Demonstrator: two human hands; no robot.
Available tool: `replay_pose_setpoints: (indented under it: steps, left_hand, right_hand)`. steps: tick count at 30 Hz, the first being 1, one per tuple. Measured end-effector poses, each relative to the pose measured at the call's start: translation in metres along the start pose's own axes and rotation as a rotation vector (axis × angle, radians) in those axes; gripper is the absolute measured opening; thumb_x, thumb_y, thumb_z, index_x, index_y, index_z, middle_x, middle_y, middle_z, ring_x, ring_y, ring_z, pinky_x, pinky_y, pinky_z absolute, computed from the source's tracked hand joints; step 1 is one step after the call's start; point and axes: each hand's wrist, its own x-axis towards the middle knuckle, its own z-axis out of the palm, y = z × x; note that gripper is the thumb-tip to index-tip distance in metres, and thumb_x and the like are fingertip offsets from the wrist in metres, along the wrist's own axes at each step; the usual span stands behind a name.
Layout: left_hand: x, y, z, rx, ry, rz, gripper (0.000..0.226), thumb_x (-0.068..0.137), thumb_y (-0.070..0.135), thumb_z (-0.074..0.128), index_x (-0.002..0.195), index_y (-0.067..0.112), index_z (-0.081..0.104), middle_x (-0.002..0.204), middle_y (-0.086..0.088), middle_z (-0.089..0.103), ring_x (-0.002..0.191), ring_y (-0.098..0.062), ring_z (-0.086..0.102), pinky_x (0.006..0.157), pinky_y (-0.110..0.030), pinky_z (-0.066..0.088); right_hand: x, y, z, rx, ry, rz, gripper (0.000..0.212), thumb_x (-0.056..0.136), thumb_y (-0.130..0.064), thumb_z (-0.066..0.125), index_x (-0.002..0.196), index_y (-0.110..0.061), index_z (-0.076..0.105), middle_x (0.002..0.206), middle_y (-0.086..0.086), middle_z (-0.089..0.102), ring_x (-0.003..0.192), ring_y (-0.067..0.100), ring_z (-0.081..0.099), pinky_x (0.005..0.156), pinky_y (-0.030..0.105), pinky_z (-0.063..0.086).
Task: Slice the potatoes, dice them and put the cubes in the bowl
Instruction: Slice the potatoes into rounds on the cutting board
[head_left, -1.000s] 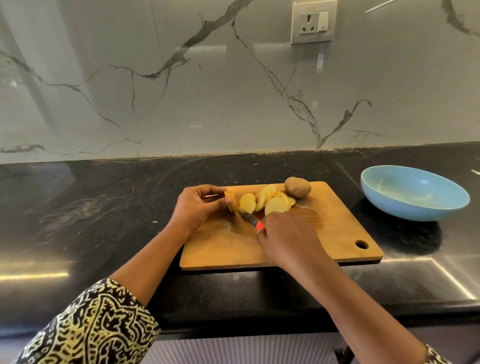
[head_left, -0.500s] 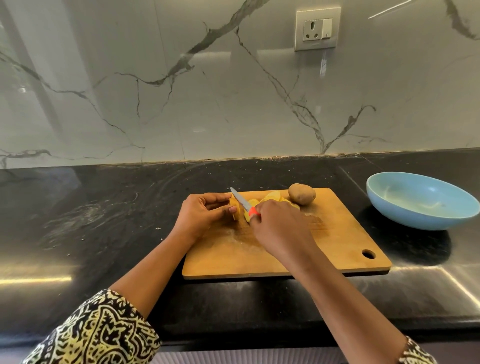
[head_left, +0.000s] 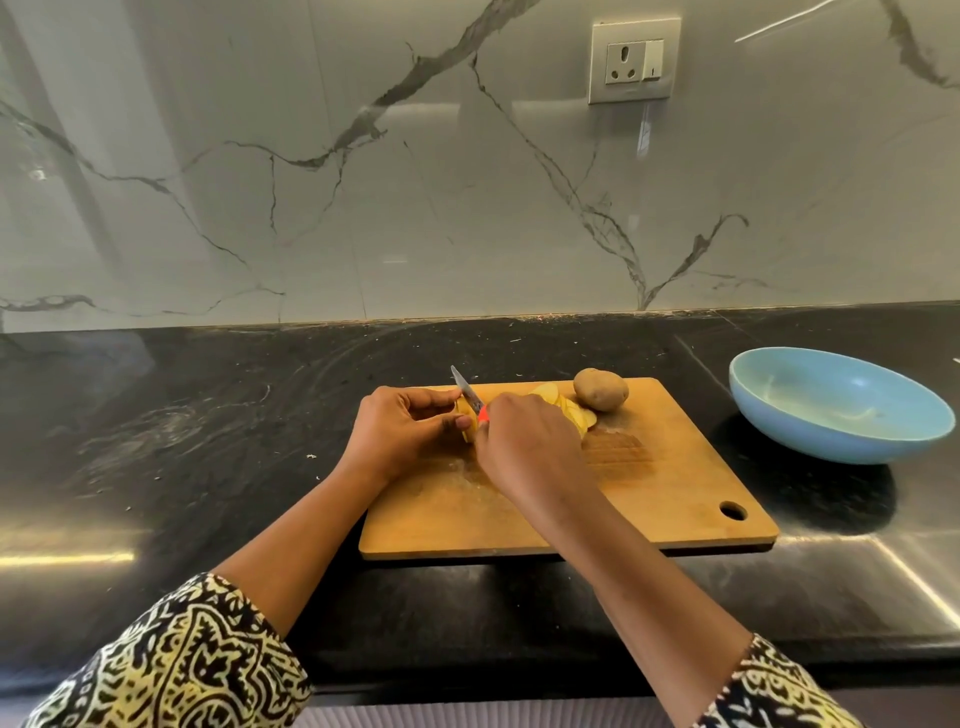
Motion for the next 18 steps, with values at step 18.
replay_pose_setpoints:
  steps: [18]
  left_hand:
    - [0.001,-0.003,-0.002,-0.014,0.01,0.003,0.032,0.073,0.028,0.078,0.104,0.022,0.072,0.096,0.014,0.07,0.088,0.01,0.062,0.074,-0.003,0.047]
  right_hand:
    - [-0.008,-0.004,0.006,-0.082,-0.007,-0.026,0.027,0.101,-0.026,0.046,0.124,-0.014,0.055,0.112,0.005,0.062,0.097,0.019,0.059,0.068,0.027,0.038]
